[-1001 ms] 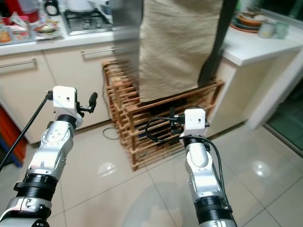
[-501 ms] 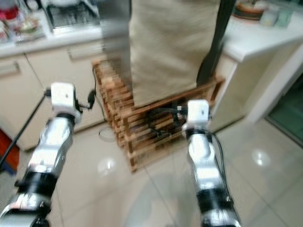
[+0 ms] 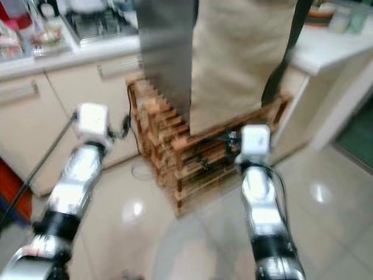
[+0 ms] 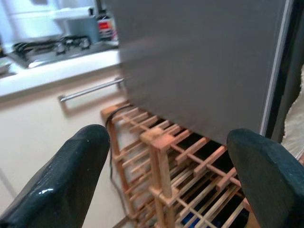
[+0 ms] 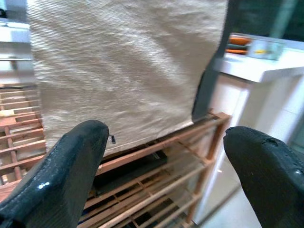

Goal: Restocking fridge

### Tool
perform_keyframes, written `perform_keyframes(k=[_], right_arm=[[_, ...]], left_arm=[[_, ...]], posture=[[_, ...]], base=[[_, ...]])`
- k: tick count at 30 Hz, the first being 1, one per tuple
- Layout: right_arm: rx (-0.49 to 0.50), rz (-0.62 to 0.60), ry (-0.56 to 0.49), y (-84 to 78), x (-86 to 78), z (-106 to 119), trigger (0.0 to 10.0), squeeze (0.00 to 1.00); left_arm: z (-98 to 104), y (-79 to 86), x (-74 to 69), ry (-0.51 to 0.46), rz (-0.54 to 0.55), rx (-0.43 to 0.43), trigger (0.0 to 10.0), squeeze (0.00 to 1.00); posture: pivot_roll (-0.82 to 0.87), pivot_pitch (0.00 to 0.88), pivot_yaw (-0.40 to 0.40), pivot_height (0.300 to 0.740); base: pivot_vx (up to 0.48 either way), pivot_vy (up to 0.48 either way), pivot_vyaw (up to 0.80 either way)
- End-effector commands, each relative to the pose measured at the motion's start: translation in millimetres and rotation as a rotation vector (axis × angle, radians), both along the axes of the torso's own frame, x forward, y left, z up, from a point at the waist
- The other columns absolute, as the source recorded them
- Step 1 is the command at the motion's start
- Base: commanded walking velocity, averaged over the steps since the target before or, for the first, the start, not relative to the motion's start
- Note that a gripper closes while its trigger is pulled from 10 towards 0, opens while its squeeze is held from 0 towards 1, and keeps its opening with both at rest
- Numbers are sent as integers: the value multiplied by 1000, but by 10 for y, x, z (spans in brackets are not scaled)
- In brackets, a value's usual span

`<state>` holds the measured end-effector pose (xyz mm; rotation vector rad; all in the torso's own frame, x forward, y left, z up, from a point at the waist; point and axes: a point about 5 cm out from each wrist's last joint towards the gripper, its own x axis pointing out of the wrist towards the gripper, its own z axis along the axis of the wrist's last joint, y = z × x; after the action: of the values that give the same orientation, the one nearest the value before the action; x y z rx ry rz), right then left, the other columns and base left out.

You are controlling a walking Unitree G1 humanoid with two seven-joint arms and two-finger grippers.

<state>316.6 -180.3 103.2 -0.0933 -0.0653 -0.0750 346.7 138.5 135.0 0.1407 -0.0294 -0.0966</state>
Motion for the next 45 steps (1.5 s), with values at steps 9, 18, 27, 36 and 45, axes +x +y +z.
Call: perform_keyframes(k=[9, 18, 27, 36, 45], right_arm=[[54, -27, -10, 5, -16, 20, 10000, 0], [60, -65, 2, -147, -612, -4, 10000, 0], [52, -15, -42, 29, -439, 125, 10000, 0], [29, -12, -35, -37, -291, 176, 10000, 0], [17, -10, -35, -31, -247, 175, 10000, 0]], left_arm=[[68, 23, -40, -42, -38, -30, 10000, 0], [124, 401, -651, -60, -123, -88, 10000, 0], [158, -31, -579, -62, -198, -157, 10000, 0], [227, -88, -434, -63, -220, -116, 10000, 0], [225, -140, -402, -62, -215, -116, 10000, 0]], posture=[[-81, 0, 12, 740], [-64, 0, 2, 740], [-60, 0, -2, 740], [-76, 0, 3, 740], [-88, 0, 11, 740]], base=[[0, 361, -331], [0, 0, 0], [248, 0, 0], [450, 0, 0], [450, 0, 0]])
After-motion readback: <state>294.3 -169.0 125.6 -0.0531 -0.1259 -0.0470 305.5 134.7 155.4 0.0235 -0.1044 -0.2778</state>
